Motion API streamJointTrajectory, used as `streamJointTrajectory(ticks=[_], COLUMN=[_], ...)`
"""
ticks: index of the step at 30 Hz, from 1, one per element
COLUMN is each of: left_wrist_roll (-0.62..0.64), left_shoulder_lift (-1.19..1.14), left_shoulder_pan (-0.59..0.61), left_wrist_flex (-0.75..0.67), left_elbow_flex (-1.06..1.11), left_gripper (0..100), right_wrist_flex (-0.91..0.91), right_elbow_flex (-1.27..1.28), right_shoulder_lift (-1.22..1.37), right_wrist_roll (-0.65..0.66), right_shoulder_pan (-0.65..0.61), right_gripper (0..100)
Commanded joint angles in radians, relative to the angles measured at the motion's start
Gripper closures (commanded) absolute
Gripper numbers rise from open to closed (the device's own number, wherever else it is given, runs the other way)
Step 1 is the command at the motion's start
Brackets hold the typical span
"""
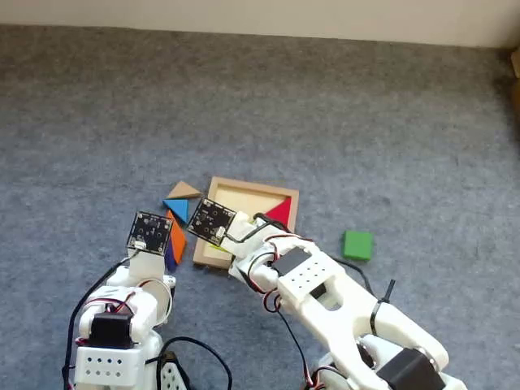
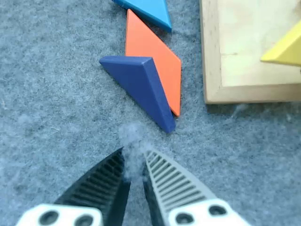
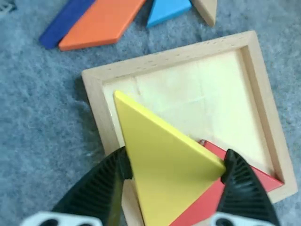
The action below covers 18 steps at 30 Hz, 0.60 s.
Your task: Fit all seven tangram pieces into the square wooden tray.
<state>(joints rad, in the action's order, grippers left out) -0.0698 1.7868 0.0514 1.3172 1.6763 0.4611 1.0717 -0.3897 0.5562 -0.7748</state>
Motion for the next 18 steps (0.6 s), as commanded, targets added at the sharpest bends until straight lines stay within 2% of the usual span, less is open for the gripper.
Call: streamJointTrajectory(ticks=[1, 6, 11, 18], left_wrist_roll=[-0.006, -0.006, -0.006, -0.006], left_shoulder_lift=[0.038, 0.038, 0.038, 0.038], left_shoulder_pan=[0.015, 0.015, 0.015, 0.015], left_wrist_flex=[0.005, 0.005, 0.005, 0.005], left_elbow_flex=[0.019, 0.019, 0.019, 0.019], left_gripper=[99, 99, 99, 99], right_wrist_flex=[0.035, 0.035, 0.035, 0.035], right_elbow_flex=[-0.039, -0.035, -0.031, -0.031], right_shoulder_lift=[-0.001, -0.001, -0.001, -0.002], right_wrist_roll=[0.012, 0.012, 0.012, 0.012], right_shoulder_pan=[0.016, 0.016, 0.016, 0.016], right_gripper=[78.9, 77.7, 67.5, 67.0])
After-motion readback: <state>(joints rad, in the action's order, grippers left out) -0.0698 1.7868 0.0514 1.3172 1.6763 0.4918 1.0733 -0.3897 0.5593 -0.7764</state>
